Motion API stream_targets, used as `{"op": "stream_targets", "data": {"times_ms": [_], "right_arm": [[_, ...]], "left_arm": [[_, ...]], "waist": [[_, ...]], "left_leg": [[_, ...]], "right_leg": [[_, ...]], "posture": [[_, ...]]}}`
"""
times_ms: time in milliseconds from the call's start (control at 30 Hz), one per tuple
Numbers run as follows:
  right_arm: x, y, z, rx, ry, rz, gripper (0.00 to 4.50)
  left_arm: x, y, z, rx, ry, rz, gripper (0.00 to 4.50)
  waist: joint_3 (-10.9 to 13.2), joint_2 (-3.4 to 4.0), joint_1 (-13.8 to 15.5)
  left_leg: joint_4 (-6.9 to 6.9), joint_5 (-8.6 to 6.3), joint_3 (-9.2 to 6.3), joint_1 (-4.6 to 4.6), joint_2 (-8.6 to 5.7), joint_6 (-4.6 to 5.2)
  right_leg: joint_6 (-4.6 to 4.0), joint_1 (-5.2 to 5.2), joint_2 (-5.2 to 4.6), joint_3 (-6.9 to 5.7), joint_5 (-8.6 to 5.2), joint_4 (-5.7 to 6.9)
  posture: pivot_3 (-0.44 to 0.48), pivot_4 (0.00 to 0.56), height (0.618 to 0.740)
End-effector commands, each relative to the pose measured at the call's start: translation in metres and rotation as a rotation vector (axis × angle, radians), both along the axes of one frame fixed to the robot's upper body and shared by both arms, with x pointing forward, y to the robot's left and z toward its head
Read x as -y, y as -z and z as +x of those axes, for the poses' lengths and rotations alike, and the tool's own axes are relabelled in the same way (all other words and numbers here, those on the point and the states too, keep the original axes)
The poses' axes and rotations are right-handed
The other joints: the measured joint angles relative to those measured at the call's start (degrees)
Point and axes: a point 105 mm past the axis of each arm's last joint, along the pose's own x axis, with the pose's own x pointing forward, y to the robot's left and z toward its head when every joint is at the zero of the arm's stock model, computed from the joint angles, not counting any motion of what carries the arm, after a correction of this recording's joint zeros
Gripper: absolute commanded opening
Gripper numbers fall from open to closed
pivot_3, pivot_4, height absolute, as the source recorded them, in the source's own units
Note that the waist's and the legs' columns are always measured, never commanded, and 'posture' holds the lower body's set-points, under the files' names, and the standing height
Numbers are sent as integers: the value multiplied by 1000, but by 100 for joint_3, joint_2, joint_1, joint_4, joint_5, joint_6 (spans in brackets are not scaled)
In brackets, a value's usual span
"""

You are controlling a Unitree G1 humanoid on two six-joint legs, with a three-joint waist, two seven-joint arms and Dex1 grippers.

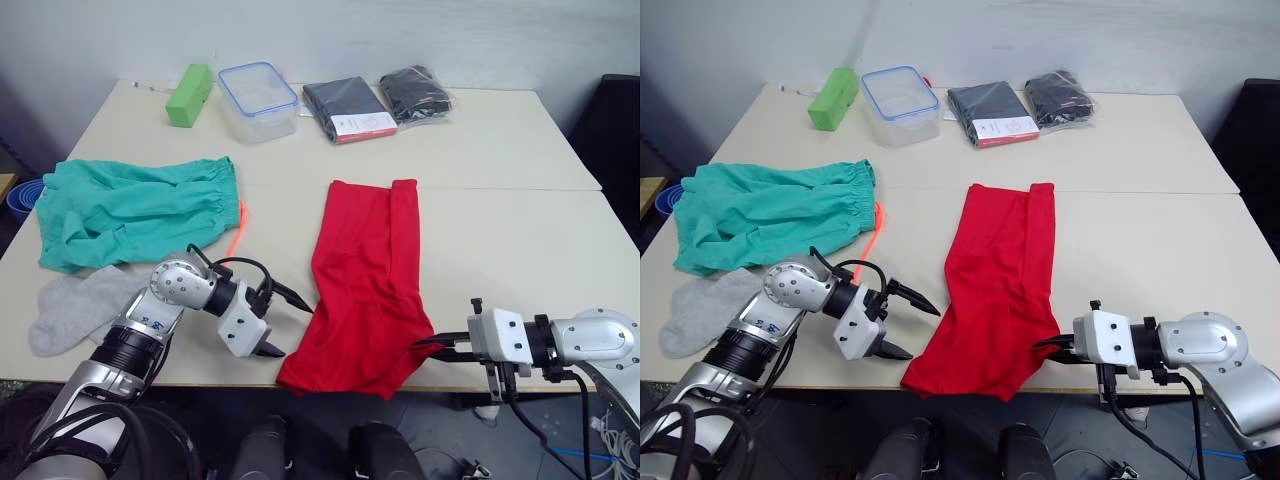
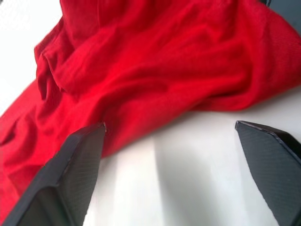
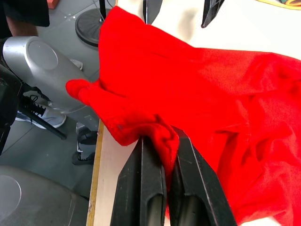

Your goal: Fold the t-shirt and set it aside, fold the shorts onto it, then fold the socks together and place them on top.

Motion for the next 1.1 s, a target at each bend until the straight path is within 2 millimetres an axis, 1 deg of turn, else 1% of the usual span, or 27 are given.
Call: {"op": "stream_targets", "data": {"times_ms": [33,200,300,433,467,700,767,867,967,1067,1100], "right_arm": [[-2,-8,-1,38,2,15,0],[-2,-9,0,42,16,17,0],[-2,-10,0,45,21,17,0],[-2,-10,-1,50,31,20,0],[-2,-10,-1,50,33,21,0],[-2,-9,-3,48,41,25,0],[-3,-9,-3,49,41,27,0],[-3,-9,-3,49,40,29,0],[-7,-11,-7,27,19,41,0],[-11,-14,-12,1,-3,52,0],[-14,-16,-17,-11,-27,53,0]], "left_arm": [[7,9,-4,26,69,25,4481],[19,16,-5,39,140,38,4481],[24,20,-5,22,176,51,3876],[27,21,-3,5,177,56,2642],[27,21,-2,1,177,59,2239],[22,22,-2,-31,156,54,38],[21,22,-4,-48,147,51,38],[21,18,-5,-84,125,38,38],[16,6,-15,-251,49,-1,38],[13,0,-21,-309,12,1,38],[10,0,-23,-306,-3,22,38]], "waist": [[0,0,8],[-1,3,31],[-3,5,51],[-3,5,103],[-3,5,110],[-2,4,138],[-2,4,130],[-2,5,126],[0,7,68],[5,13,1],[5,13,0]], "left_leg": [[1,0,0,0,0,0],[5,-1,-2,1,-4,4],[9,-1,-1,1,-6,10],[10,-2,-1,1,-6,12],[10,-2,-1,1,-6,12],[10,-2,-2,-1,-6,13],[8,-2,-1,-2,-6,12],[5,-2,-2,-2,-6,11],[2,-2,-2,-5,-5,11],[0,-2,-6,-7,-4,9],[1,-2,-8,-7,-4,9]], "right_leg": [[1,1,0,0,0,0],[7,8,-6,-4,4,-3],[11,12,-8,-6,6,-5],[12,12,-9,-9,7,-7],[12,12,-10,-10,7,-8],[12,11,-11,-13,7,-10],[13,9,-11,-15,7,-10],[12,7,-11,-19,7,-10],[12,4,-11,-19,7,-10],[12,4,-11,-19,6,-11],[12,5,-11,-21,6,-11]], "posture": [[0,150,740],[0,150,740],[0,150,740],[0,150,740],[0,150,740],[0,150,740],[0,150,740],[0,150,740],[0,150,740],[0,150,740],[0,150,740]]}}
